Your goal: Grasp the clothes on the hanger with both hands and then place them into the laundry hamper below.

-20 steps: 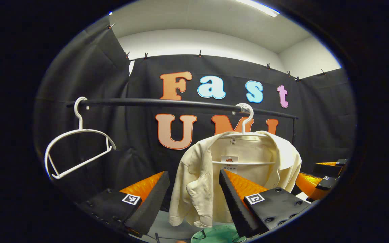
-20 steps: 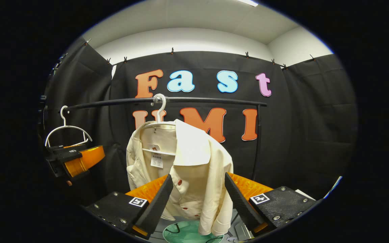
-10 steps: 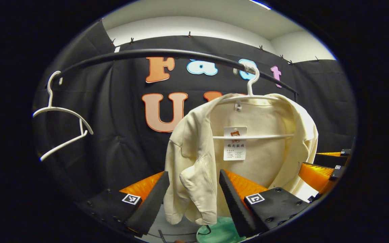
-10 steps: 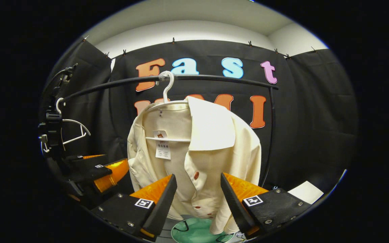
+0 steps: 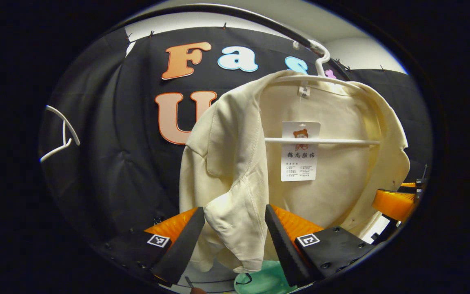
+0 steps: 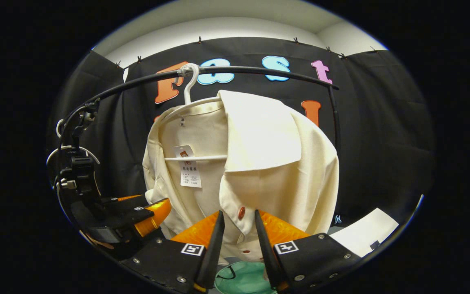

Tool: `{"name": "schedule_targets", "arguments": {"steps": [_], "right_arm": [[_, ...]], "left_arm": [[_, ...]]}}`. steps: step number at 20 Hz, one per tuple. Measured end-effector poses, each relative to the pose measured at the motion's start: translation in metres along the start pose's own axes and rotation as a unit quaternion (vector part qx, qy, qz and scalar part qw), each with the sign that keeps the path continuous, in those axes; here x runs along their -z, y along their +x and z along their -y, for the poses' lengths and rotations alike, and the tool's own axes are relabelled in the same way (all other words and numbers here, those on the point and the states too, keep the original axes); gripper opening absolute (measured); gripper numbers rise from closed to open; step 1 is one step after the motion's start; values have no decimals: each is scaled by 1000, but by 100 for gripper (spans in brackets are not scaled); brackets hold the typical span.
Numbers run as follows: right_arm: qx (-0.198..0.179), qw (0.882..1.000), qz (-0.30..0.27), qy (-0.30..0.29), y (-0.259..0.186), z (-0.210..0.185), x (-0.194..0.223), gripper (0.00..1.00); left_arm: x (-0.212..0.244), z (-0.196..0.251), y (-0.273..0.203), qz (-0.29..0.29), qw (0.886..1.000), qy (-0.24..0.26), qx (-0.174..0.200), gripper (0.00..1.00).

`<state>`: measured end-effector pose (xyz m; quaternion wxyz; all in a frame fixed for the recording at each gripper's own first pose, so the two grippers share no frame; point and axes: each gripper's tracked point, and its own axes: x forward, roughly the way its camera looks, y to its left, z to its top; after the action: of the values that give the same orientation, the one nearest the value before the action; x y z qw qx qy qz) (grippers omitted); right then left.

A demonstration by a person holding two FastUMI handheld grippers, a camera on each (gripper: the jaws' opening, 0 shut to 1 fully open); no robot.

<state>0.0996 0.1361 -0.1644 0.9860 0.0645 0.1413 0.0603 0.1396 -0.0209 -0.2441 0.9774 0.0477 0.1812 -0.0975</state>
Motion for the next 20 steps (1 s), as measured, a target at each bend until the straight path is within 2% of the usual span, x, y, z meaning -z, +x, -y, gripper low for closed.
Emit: {"name": "schedule_targets", "arguments": {"steps": [3, 9, 10, 11, 12, 15, 17, 18, 19, 20], "right_arm": [[1, 1000, -9, 5, 9, 1, 1, 37], [2, 1000, -5, 12, 15, 7, 0, 16], [3, 1000, -7, 12, 16, 8, 0, 14], [3, 1000, -8, 12, 14, 10, 0, 13], [3, 1000, -7, 12, 14, 12, 0, 13], [7, 1000, -4, 12, 9, 17, -2, 8], [10, 1000, -2, 13, 5, 21, -5, 7], [11, 1000, -1, 12, 3, 24, -6, 4], [11, 1000, -2, 11, 0, 25, -6, 2], [9, 1000, -3, 9, -2, 25, -6, 0]], "left_arm": [[6, -5, 11, -6, 1000, -18, 1, 97], [12, 7, 32, -12, 998, -47, 33, 96], [11, 13, 33, -13, 998, -50, 42, 93], [9, 15, 35, -9, 998, -51, 45, 81], [7, 19, 36, -6, 997, -52, 50, 77], [6, 23, 37, -4, 998, -54, 41, 28], [7, 29, 34, -14, 997, -57, 43, 17], [5, 35, 34, -17, 996, -63, 52, 18], [9, 33, 31, -23, 996, -70, 48, 14], [8, 33, 31, -29, 995, -77, 47, 7]]}}
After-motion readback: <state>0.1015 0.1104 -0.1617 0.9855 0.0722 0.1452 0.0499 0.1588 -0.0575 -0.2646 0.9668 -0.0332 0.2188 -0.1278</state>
